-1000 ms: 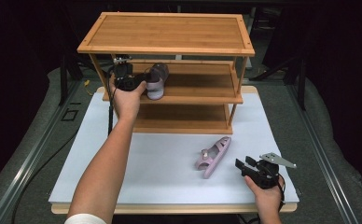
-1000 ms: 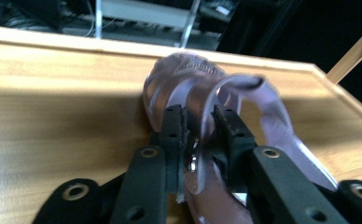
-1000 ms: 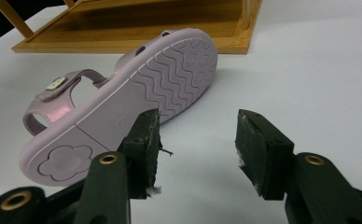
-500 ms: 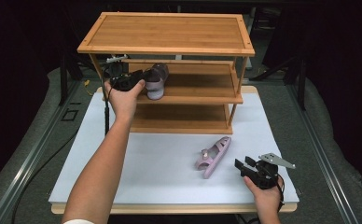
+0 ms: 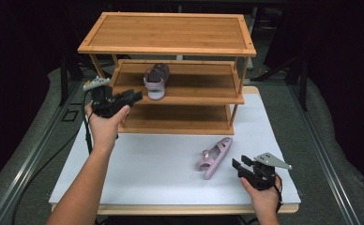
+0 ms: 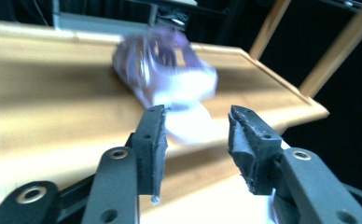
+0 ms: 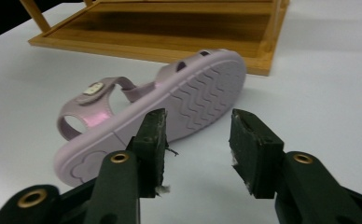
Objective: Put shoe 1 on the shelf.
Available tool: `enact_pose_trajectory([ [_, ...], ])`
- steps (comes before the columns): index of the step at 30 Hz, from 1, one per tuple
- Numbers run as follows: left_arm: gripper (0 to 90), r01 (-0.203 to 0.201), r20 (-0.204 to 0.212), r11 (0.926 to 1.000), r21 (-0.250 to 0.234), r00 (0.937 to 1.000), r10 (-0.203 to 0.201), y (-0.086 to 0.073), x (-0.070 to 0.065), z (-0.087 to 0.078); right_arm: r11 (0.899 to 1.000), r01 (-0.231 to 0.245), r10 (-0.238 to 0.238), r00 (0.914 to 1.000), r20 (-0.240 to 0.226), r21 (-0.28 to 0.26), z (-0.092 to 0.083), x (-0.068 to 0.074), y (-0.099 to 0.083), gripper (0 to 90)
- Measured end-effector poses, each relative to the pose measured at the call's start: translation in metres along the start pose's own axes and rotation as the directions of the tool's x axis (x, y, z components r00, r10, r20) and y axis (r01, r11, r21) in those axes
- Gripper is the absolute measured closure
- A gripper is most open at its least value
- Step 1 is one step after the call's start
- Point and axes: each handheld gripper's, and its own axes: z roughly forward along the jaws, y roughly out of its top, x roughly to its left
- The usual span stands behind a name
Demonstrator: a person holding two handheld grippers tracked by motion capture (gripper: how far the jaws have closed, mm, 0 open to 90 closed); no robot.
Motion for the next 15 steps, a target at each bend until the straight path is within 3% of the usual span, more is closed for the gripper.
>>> enact_pose_trajectory([
  [4,58.5,-0.006,0.010,0.9997,0.022,0.9999,0.006,-0.030,0.003,-0.013,0.999,0.028,-0.028,0.9995,-0.016,0.015,0.002,0.009,0.007,59.7],
  [5,58.4,-0.025,0.019,0.9996,0.015,0.9995,0.025,-0.043,0.005,-0.018,0.999,0.044,-0.044,0.9990,-0.004,0.031,0.004,0.013,0.009,58.9],
  [12,62.3,-0.022,0.030,0.9997,0.007,0.9993,0.022,-0.067,0.015,-0.036,0.994,0.099,-0.099,0.9951,-0.011,0.050,0.010,0.024,0.016,62.1],
  [15,65.8,-0.029,0.022,0.9995,0.010,0.9993,0.029,-0.074,0.017,-0.043,0.994,0.083,-0.081,0.9961,-0.034,0.071,0.017,0.027,0.018,69.1],
])
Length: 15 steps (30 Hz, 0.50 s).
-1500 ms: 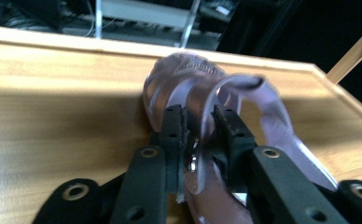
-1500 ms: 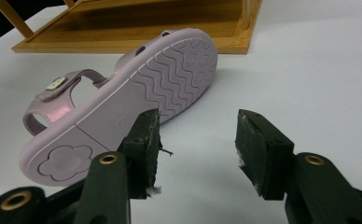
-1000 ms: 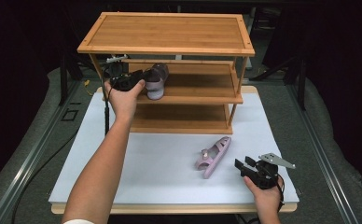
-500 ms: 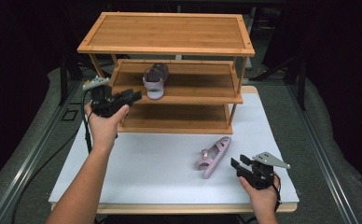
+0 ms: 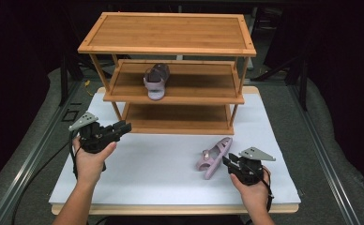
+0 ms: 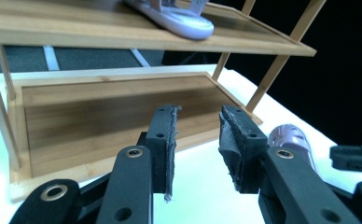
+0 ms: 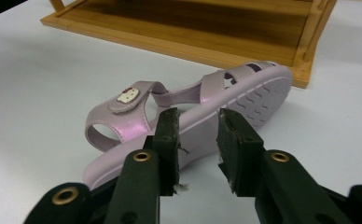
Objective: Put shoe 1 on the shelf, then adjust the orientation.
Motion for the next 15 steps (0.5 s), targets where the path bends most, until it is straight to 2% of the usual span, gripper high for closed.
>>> enact_pose_trajectory([
  [1,67.1,-0.004,-0.009,1.0000,0.002,1.0000,0.004,-0.001,0.000,-0.001,1.000,-0.003,0.003,1.0000,0.000,-0.001,0.003,0.003,0.001,69.2],
  [2,67.4,-0.010,-0.016,0.9999,0.007,0.9998,0.010,-0.002,0.001,-0.002,1.000,0.003,-0.003,0.9993,0.037,0.003,0.005,0.006,0.003,68.8],
  [3,67.4,-0.020,-0.028,0.9997,0.013,0.9994,0.021,-0.003,0.001,-0.003,1.000,0.000,0.000,0.9999,-0.013,-0.010,0.006,0.006,0.004,68.2],
  [5,67.4,-0.028,-0.037,0.9995,0.012,0.9989,0.029,-0.004,0.002,-0.004,1.000,0.003,-0.003,0.9999,0.014,-0.012,0.008,0.010,0.006,67.3],
  [6,66.5,-0.022,-0.030,0.9997,0.014,0.9993,0.022,-0.005,0.003,-0.004,1.000,0.023,-0.023,0.9997,0.009,-0.008,0.012,0.014,0.008,67.2],
  [8,64.9,-0.021,-0.033,0.9995,0.022,0.9992,0.022,-0.009,0.005,-0.004,1.000,0.025,-0.025,0.9997,0.005,-0.009,0.015,0.015,0.008,67.2],
  [11,59.3,-0.010,-0.038,0.9993,0.037,0.9992,0.011,-0.013,0.009,-0.003,0.999,0.047,-0.048,0.9988,0.014,0.021,0.023,0.017,0.006,67.6],
  [15,57.9,0.002,-0.022,0.9994,0.033,0.9998,-0.002,-0.015,0.011,-0.002,0.999,0.039,-0.040,0.9991,0.016,0.022,0.022,0.016,0.004,67.3],
])
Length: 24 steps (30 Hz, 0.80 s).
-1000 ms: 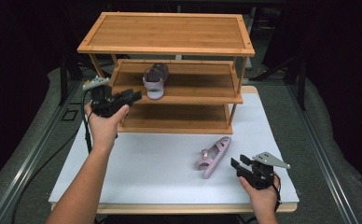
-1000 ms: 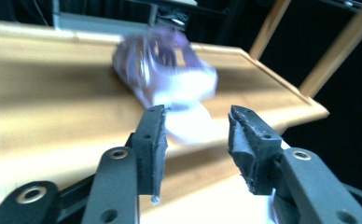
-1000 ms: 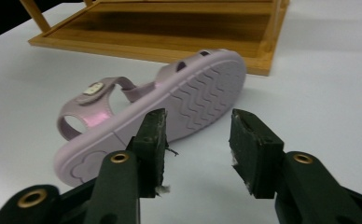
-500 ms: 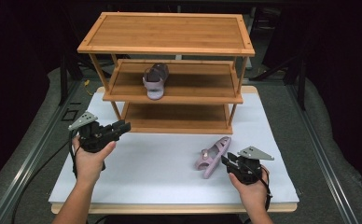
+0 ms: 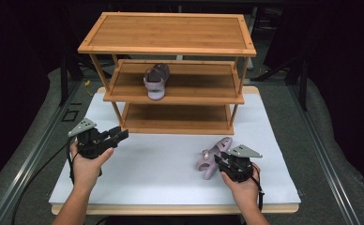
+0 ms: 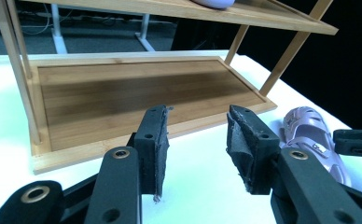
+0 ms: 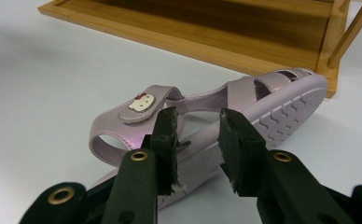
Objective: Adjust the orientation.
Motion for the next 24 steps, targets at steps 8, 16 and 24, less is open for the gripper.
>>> enact_pose_trajectory([
  [8,56.6,0.018,-0.009,0.9998,-0.004,0.9998,-0.018,-0.002,0.006,-0.005,1.000,0.001,-0.001,0.9999,0.015,0.005,-0.007,-0.001,-0.004,67.4],
  [16,56.3,0.006,-0.019,1.0000,-0.004,0.9998,-0.006,-0.001,0.006,-0.008,0.995,-0.032,0.023,0.9957,0.090,0.097,-0.028,-0.018,-0.034,73.9],
  [24,56.2,0.017,-0.023,0.9998,0.003,0.9996,-0.017,-0.003,0.008,-0.006,0.972,-0.192,0.181,0.9796,0.088,0.138,-0.029,-0.043,-0.052,72.8],
])
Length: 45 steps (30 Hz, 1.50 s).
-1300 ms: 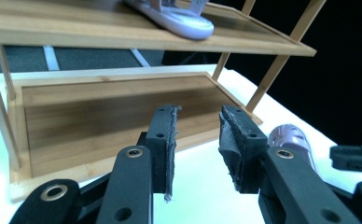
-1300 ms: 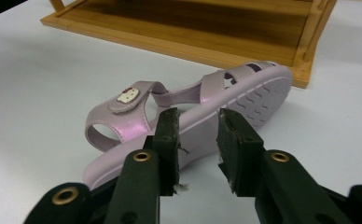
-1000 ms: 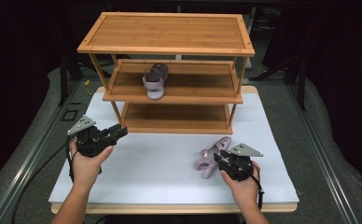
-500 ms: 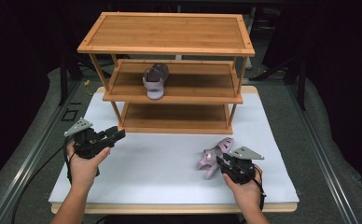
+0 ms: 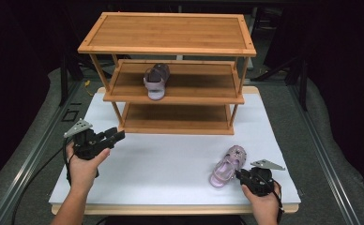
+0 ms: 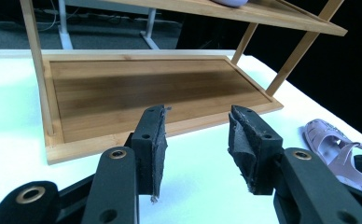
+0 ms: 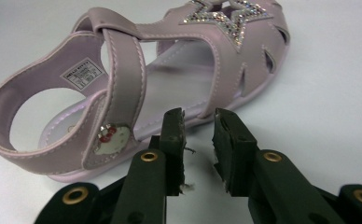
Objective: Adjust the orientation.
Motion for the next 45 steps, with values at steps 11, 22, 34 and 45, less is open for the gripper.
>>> enact_pose_trajectory([
  [11,55.5,0.010,-0.010,0.9999,-0.009,0.9999,-0.010,0.001,0.003,-0.003,0.987,-0.070,0.062,0.9962,-0.062,-0.142,-0.035,0.013,0.013,52.3],
  [22,54.5,0.014,-0.014,0.9999,-0.004,0.9998,-0.014,-0.001,0.004,-0.001,0.997,-0.037,0.033,0.9978,-0.057,-0.066,-0.016,0.027,0.010,58.3],
  [34,54.3,0.016,-0.015,0.9999,0.003,0.9998,-0.016,-0.001,0.005,0.000,1.000,-0.017,0.017,0.9991,-0.039,-0.018,-0.027,-0.009,0.024,78.1],
  [45,53.7,0.028,-0.014,0.9995,0.013,0.9995,-0.028,-0.002,0.006,0.001,0.959,0.166,-0.163,0.9861,-0.030,0.232,-0.028,-0.021,0.060,70.7],
])
